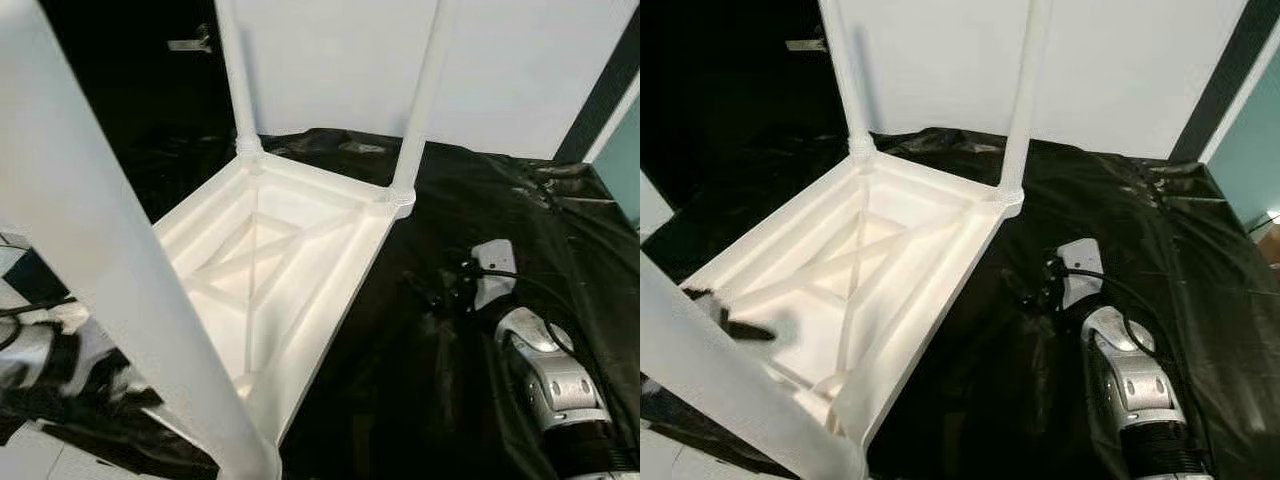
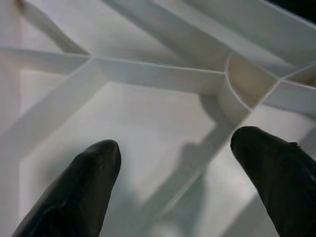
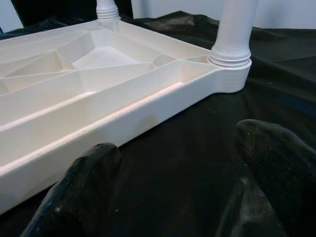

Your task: Building children table

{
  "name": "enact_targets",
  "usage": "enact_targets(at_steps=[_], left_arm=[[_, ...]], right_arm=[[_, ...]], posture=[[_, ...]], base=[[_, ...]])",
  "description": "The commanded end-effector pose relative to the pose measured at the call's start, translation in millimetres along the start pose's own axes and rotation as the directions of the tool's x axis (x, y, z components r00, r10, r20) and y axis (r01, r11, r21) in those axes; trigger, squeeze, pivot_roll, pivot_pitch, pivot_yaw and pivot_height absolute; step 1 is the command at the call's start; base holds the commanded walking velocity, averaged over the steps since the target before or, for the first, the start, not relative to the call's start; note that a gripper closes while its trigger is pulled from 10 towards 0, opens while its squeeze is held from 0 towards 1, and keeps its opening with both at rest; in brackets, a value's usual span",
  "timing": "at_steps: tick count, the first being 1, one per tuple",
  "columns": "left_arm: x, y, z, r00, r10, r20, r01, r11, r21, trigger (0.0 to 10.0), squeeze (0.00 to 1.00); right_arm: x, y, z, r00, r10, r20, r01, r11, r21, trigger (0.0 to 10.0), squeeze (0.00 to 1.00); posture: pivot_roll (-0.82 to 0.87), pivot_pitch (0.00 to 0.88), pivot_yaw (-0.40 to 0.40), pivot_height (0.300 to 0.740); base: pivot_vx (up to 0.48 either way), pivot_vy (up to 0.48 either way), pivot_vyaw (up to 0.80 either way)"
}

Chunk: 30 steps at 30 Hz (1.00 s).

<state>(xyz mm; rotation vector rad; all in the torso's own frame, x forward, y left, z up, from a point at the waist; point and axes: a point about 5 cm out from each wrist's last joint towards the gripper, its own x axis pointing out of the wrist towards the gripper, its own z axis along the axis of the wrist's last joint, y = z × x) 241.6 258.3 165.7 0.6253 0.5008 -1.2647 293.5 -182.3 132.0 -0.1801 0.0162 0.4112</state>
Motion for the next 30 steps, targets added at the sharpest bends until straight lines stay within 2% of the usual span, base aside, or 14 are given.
enact_targets(at_steps=[1,7,9,13,15,16,19,22,25,30], left_arm=[[3.1,-1.9,-5.8,0.997,-0.061,-0.039,0.061,0.998,-0.006,10.0,0.00],[14.4,-0.3,-18.7,0.984,-0.128,-0.127,0.125,0.992,-0.031,10.0,0.00],[16.1,0.2,-26.7,0.972,-0.155,-0.178,0.156,0.988,-0.013,10.0,0.00],[14.6,2.7,-24.2,0.977,-0.168,-0.132,0.164,0.986,-0.040,10.0,0.00],[11.3,3.2,-21.5,0.977,-0.176,-0.117,0.173,0.984,-0.034,10.0,0.00],[4.9,2.7,-19.4,0.974,-0.201,-0.108,0.197,0.979,-0.044,10.0,0.00],[-0.2,3.1,-20.4,0.973,-0.202,-0.108,0.198,0.979,-0.049,10.0,0.00],[0.6,3.2,-24.2,0.973,-0.191,-0.126,0.187,0.981,-0.047,10.0,0.00],[16.1,2.5,-33.2,0.966,-0.182,-0.186,0.181,0.983,-0.021,10.0,0.00],[26.7,2.6,-34.7,0.957,-0.190,-0.218,0.193,0.981,-0.008,10.0,0.00]], right_arm=[[-0.9,-1.3,1.4,1.000,-0.006,0.000,0.006,1.000,-0.003,10.0,0.00],[-1.9,-3.7,2.7,1.000,-0.028,0.008,0.028,1.000,-0.009,10.0,0.00],[-3.2,-4.2,2.6,0.999,-0.034,0.009,0.034,0.999,-0.010,10.0,0.00],[-4.9,-5.3,2.4,0.999,-0.039,0.010,0.039,0.999,-0.008,10.0,0.00],[-5.8,-6.4,2.3,0.999,-0.045,0.010,0.045,0.999,-0.007,10.0,0.00],[-6.7,-7.9,2.2,0.999,-0.052,0.010,0.052,0.999,-0.008,10.0,0.00],[-6.0,-7.7,1.6,0.999,-0.052,0.007,0.052,0.999,-0.010,10.0,0.00],[-4.6,-6.9,1.6,0.999,-0.047,0.009,0.047,0.999,-0.006,10.0,0.00],[1.0,-4.3,2.5,0.999,-0.035,0.013,0.035,0.999,-0.006,10.0,0.00],[4.3,-3.0,5.0,1.000,-0.023,0.019,0.023,1.000,-0.012,10.0,0.00]], posture=[[0.02,0.000,0.000,0.740],[0.00,0.000,0.024,0.740],[-0.01,0.000,0.033,0.740],[-0.01,0.000,0.037,0.740],[-0.01,0.000,0.035,0.740],[-0.01,0.000,0.034,0.740],[0.00,0.000,0.032,0.740],[0.01,0.000,0.025,0.740],[0.01,0.000,0.019,0.740],[0.01,0.000,0.018,0.740]], base=[[0.000,0.000,0.00],[0.000,0.000,0.00],[0.000,0.000,0.00],[0.000,0.000,0.00],[0.000,0.000,0.00],[0.000,0.000,0.00],[0.000,0.000,0.00],[0.000,0.000,0.00],[0.000,0.000,0.00],[0.000,0.000,0.00]])
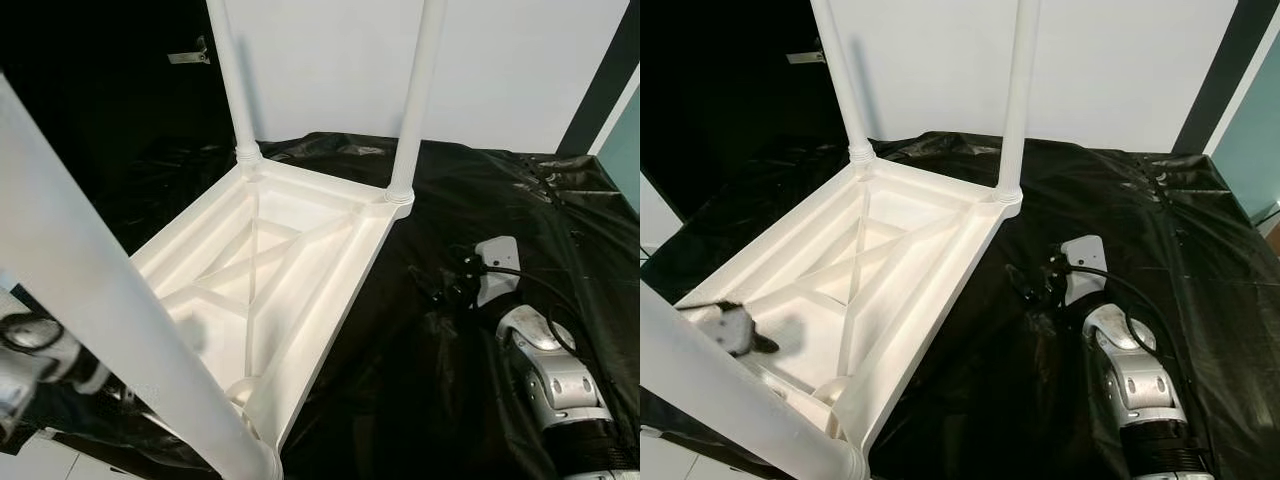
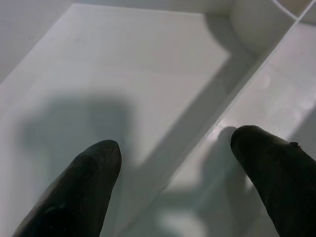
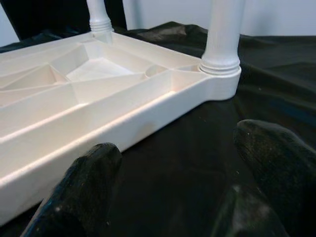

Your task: Building children table

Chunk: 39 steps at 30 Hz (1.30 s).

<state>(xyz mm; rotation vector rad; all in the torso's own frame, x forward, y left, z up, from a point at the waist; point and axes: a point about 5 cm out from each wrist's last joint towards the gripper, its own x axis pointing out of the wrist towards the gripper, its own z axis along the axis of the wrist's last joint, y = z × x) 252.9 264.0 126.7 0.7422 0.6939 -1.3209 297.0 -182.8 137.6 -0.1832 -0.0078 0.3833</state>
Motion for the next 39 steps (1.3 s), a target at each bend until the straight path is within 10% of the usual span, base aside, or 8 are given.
enact_targets(at_steps=[1,4,5,6,22,37,39], left_arm=[[3.1,-3.1,-1.7,0.996,-0.082,-0.029,0.082,0.997,0.005,10.0,0.00],[7.1,2.1,1.1,0.998,-0.061,-0.032,0.061,0.998,0.002,10.0,0.00],[8.5,7.9,2.6,0.999,-0.027,-0.028,0.027,1.000,-0.015,6.6,0.00],[8.2,12.1,4.6,1.000,0.004,-0.008,-0.004,1.000,-0.028,0.0,0.00],[1.0,34.3,16.4,0.978,0.188,0.090,-0.180,0.980,-0.083,0.0,0.00],[19.0,52.9,34.9,0.885,0.424,0.191,-0.392,0.901,-0.186,0.0,0.00],[28.3,62.6,45.4,0.840,0.503,0.203,-0.467,0.861,-0.201,3.8,0.00]], right_arm=[[1.6,-0.1,-0.3,1.000,0.007,-0.001,-0.007,1.000,-0.005,10.0,0.00],[2.1,-0.7,0.1,1.000,0.007,0.000,-0.007,1.000,-0.007,10.0,0.00],[1.5,-1.2,0.3,1.000,0.003,0.000,-0.003,1.000,-0.009,10.0,0.00],[0.1,-1.1,-0.3,1.000,0.001,-0.001,-0.001,1.000,-0.010,10.0,0.00],[0.8,0.2,-2.7,1.000,-0.006,-0.002,0.006,1.000,-0.006,10.0,0.00],[5.8,-0.2,0.2,1.000,-0.012,0.008,0.012,1.000,-0.010,10.0,0.00],[6.6,-1.2,0.0,0.999,-0.037,0.009,0.037,0.999,-0.004,10.0,0.00]], posture=[[0.01,0.000,0.018,0.740],[0.01,0.000,0.021,0.740],[0.00,0.000,0.024,0.740],[0.00,0.000,0.028,0.740],[0.01,0.000,0.025,0.740],[0.01,0.000,0.006,0.740],[0.01,0.000,0.003,0.740]], base=[[0.000,0.000,0.00],[0.000,0.000,0.00],[0.000,0.000,0.00],[0.000,0.000,0.00],[0.000,0.000,0.00],[0.000,0.000,0.00],[0.000,0.000,0.00]])
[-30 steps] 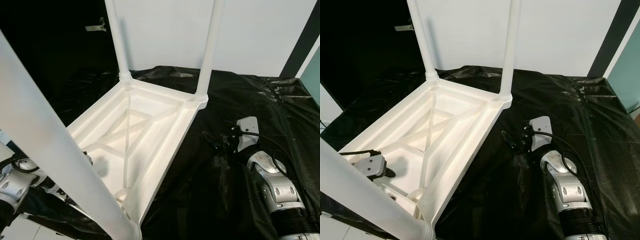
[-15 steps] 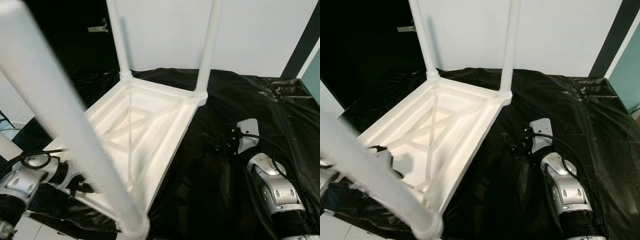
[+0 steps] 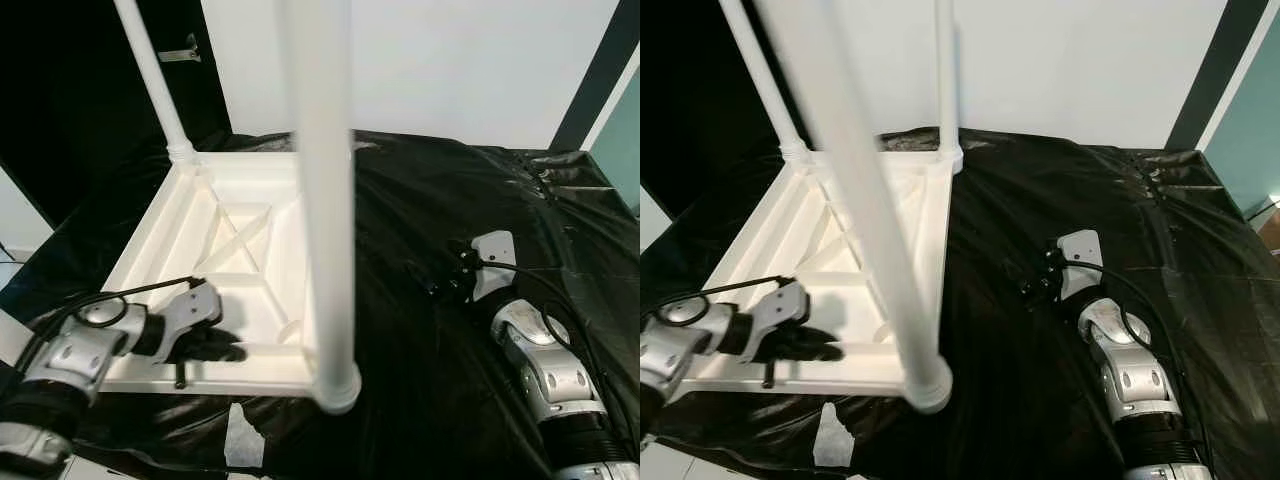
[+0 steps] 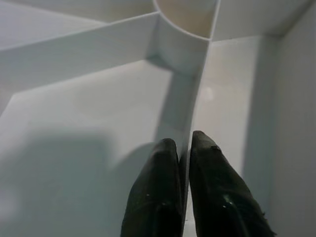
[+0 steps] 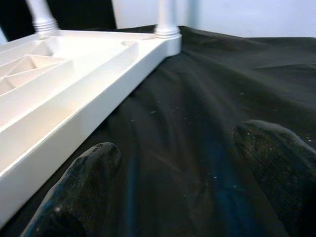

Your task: Building children table

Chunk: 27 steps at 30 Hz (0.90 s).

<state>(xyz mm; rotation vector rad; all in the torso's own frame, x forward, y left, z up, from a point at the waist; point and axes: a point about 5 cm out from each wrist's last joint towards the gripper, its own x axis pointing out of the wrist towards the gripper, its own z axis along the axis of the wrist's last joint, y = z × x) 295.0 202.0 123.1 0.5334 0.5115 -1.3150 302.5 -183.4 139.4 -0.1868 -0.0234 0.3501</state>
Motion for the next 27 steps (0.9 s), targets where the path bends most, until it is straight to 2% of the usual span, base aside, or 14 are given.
enact_targets(at_steps=[1,2,3,4,5,6,9,16,17,20,21,22,24,27], left_arm=[[-11.0,30.7,5.6,0.879,0.475,0.031,-0.474,0.880,-0.037,3.8,0.00],[-9.1,32.0,7.7,0.874,0.484,0.039,-0.483,0.875,-0.039,3.8,0.00],[-7.1,34.0,10.1,0.864,0.502,0.042,-0.501,0.865,-0.034,8.7,0.00],[-5.3,35.5,12.3,0.855,0.516,0.046,-0.515,0.857,-0.029,10.0,0.00],[-2.7,36.6,14.5,0.852,0.521,0.055,-0.519,0.854,-0.038,10.0,0.00],[-0.1,37.5,16.6,0.850,0.523,0.066,-0.520,0.852,-0.051,10.0,0.98],[-0.8,38.9,17.0,0.838,0.541,0.067,-0.538,0.841,-0.058,10.0,1.00],[-2.4,40.2,18.6,0.823,0.563,0.068,-0.561,0.826,-0.047,10.0,1.00],[-5.5,40.2,22.4,0.809,0.581,0.086,-0.579,0.814,-0.051,10.0,0.86],[-5.5,40.2,22.4,0.809,0.581,0.086,-0.579,0.814,-0.051,10.0,0.86],[-10.0,38.9,26.8,0.796,0.595,0.114,-0.593,0.804,-0.057,10.0,0.23],[-16.5,33.9,31.2,0.786,0.597,0.160,-0.593,0.802,-0.080,10.0,0.00],[-24.6,24.5,38.0,0.769,0.595,0.236,-0.594,0.800,-0.081,10.0,0.00],[-25.2,15.6,43.3,0.752,0.594,0.285,-0.594,0.799,-0.098,10.0,0.00]], right_arm=[[1.9,1.2,-1.8,1.000,-0.014,-0.004,0.014,1.000,0.004,10.0,0.00],[2.0,0.9,-2.0,1.000,-0.019,-0.004,0.019,1.000,0.005,10.0,0.00],[1.9,0.9,-2.5,1.000,-0.027,-0.006,0.027,1.000,0.011,10.0,0.00],[1.8,0.8,-3.0,0.999,-0.034,-0.007,0.034,0.999,0.018,10.0,0.00],[1.4,0.3,-3.8,0.999,-0.050,-0.009,0.050,0.998,0.026,10.0,0.00],[0.8,0.2,-4.9,0.997,-0.073,-0.012,0.073,0.996,0.045,10.0,0.00],[-0.7,2.1,-6.4,0.996,-0.091,-0.012,0.091,0.993,0.069,10.0,0.00],[-1.9,4.6,-7.1,0.996,-0.093,-0.009,0.094,0.993,0.078,10.0,0.00],[-3.9,9.8,-7.9,0.997,-0.084,-0.001,0.083,0.993,0.089,10.0,0.00],[-3.9,9.8,-7.9,0.997,-0.084,-0.001,0.083,0.993,0.089,10.0,0.00],[-6.1,14.6,-7.9,0.997,-0.075,0.011,0.074,0.993,0.097,10.0,0.00],[-9.7,19.7,-8.1,0.998,-0.056,0.022,0.054,0.992,0.116,10.0,0.00],[-14.3,25.1,-7.8,0.999,-0.028,0.038,0.022,0.991,0.132,10.0,0.00],[-18.3,28.6,-6.6,0.999,0.007,0.054,-0.016,0.987,0.157,10.0,0.00]], posture=[[0.01,0.000,0.002,0.740],[0.01,0.000,0.002,0.740],[0.01,0.000,0.005,0.740],[0.01,0.000,0.006,0.740],[0.01,0.000,0.006,0.740],[0.00,0.000,0.010,0.740],[0.00,0.000,0.014,0.740],[0.00,0.000,0.015,0.740],[-0.01,0.000,0.016,0.740],[-0.01,0.000,0.016,0.740],[-0.01,0.000,0.016,0.740],[0.00,0.000,0.010,0.740],[0.01,0.000,0.005,0.740],[0.02,0.000,-0.001,0.740]], base=[[0.000,0.000,0.00],[0.000,0.000,0.00],[0.000,0.000,0.00],[0.000,0.000,0.00],[0.000,0.000,0.00],[0.000,0.000,0.00],[0.000,0.000,0.00],[0.000,0.000,0.00],[0.000,0.000,0.00],[0.000,0.000,0.00],[0.000,0.000,0.00],[0.000,0.000,0.00],[0.000,0.000,0.00],[0.000,0.000,0.00]])
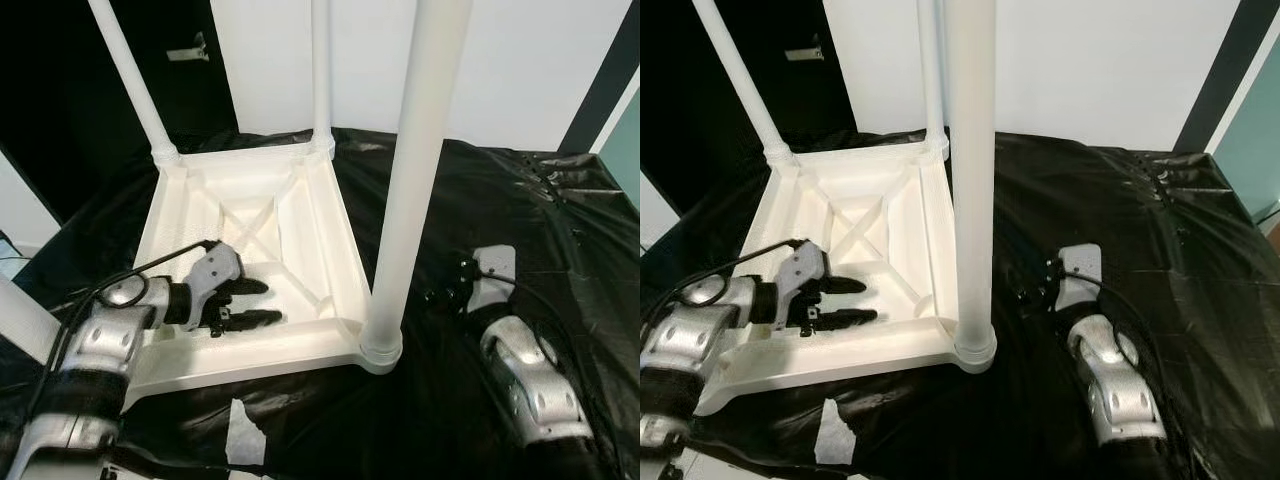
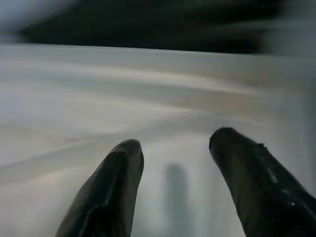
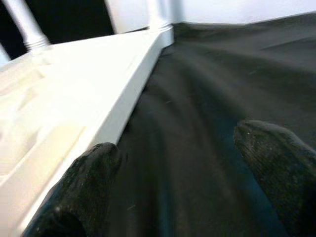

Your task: Building children table

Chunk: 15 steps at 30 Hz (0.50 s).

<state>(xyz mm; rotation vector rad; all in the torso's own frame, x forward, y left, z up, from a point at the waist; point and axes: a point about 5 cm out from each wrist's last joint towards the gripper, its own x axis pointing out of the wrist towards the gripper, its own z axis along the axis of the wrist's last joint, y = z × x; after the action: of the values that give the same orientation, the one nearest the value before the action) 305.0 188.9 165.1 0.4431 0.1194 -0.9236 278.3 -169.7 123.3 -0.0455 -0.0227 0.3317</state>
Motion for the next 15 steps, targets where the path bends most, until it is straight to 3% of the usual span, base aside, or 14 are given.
enact_targets(at_steps=[1,4,6,15], left_arm=[[-6.2,9.0,4.3,0.984,0.178,0.021,-0.178,0.984,-0.007,10.0,0.00],[-10.7,4.3,4.7,0.971,0.235,0.038,-0.235,0.972,-0.018,10.0,0.00],[-15.8,-5.8,3.3,0.969,0.242,0.046,-0.238,0.968,-0.081,10.0,0.00],[-9.4,-46.0,11.9,0.987,0.122,0.109,-0.108,0.986,-0.130,10.0,0.00]], right_arm=[[-0.4,5.5,4.8,0.999,0.034,0.029,-0.035,0.999,0.020,10.0,0.00],[-5.0,6.4,7.3,0.997,0.061,0.038,-0.061,0.998,0.017,10.0,0.00],[-13.4,8.2,10.9,0.991,0.126,0.046,-0.128,0.991,0.038,10.0,0.00],[-37.0,7.9,10.2,0.956,0.288,-0.045,-0.289,0.957,-0.014,10.0,0.00]], posture=[[0.02,0.000,-0.001,0.740],[0.02,0.000,-0.004,0.740],[0.03,0.000,-0.010,0.740],[0.01,0.000,0.002,0.740]], base=[[0.000,0.000,0.00],[0.000,0.000,0.00],[0.000,0.000,0.00],[0.000,0.000,0.00]])
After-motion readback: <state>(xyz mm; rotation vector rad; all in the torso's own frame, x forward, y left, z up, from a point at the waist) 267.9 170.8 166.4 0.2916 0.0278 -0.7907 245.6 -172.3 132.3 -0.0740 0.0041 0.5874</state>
